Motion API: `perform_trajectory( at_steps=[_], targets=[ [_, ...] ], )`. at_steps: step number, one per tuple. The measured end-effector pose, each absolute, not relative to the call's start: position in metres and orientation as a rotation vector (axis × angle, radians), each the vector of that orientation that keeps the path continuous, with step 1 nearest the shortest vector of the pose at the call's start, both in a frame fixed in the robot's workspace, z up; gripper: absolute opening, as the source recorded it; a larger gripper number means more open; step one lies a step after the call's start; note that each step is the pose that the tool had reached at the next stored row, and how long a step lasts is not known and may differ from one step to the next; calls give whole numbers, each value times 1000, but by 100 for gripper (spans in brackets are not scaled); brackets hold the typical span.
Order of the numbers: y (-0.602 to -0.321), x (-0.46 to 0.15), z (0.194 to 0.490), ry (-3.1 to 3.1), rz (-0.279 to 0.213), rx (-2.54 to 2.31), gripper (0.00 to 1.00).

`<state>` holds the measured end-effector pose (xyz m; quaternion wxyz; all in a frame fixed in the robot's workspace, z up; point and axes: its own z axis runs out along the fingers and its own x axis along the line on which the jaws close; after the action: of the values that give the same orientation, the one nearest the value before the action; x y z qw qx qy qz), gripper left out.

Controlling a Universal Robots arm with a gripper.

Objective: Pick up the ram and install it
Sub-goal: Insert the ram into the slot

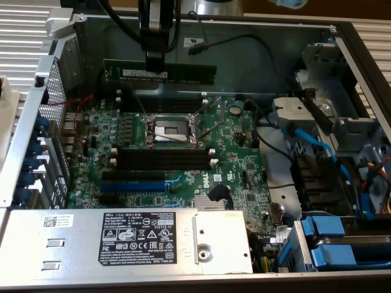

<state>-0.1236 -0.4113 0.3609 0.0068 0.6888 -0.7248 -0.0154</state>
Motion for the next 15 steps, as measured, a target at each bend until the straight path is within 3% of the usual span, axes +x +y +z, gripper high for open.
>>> perform_trajectory(
  at_steps=[15],
  targets=[
    [-411, -125, 361, -2253, -43, 2175, 12]
  ],
)
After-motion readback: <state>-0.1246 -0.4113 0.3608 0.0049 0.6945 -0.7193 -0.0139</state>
